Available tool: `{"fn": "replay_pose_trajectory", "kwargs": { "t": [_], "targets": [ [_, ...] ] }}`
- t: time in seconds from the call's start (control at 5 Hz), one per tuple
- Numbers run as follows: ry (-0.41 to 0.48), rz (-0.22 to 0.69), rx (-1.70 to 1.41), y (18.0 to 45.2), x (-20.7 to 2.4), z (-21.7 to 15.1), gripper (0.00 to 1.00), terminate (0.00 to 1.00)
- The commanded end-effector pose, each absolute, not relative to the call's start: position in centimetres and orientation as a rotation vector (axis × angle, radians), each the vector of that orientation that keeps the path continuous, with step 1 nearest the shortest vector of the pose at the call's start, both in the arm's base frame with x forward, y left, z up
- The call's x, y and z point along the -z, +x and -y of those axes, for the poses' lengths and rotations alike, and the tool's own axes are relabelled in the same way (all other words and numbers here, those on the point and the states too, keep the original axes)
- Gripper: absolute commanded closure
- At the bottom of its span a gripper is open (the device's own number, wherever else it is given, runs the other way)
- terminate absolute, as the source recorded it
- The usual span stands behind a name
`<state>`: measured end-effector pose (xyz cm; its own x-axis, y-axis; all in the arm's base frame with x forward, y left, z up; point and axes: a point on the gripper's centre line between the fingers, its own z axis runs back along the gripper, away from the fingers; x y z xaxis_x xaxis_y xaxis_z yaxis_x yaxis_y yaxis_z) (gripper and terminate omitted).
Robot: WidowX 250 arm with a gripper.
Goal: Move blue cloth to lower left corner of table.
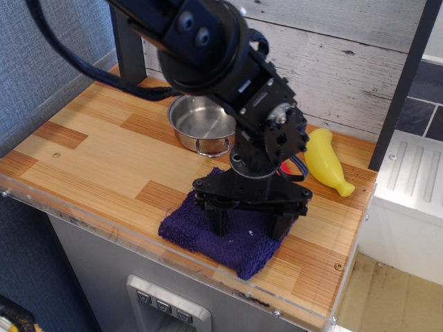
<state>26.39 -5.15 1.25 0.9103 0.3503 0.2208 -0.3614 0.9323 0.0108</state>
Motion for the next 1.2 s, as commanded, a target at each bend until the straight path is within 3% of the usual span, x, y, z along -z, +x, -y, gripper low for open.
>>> {"fn": "replay_pose_trajectory", "kwargs": {
  "t": [0.0, 0.4, 1.0],
  "targets": [
    [0.077, 0.164, -0.413, 25.1, 0.3, 2.5, 0.00, 0.00],
    [0.094, 0.169, -0.467, 24.9, -0.1, 0.0, 0.00, 0.00],
    [0.099, 0.162, -0.601, 26.4, -1.2, -9.1, 0.00, 0.00]
  ]
}}
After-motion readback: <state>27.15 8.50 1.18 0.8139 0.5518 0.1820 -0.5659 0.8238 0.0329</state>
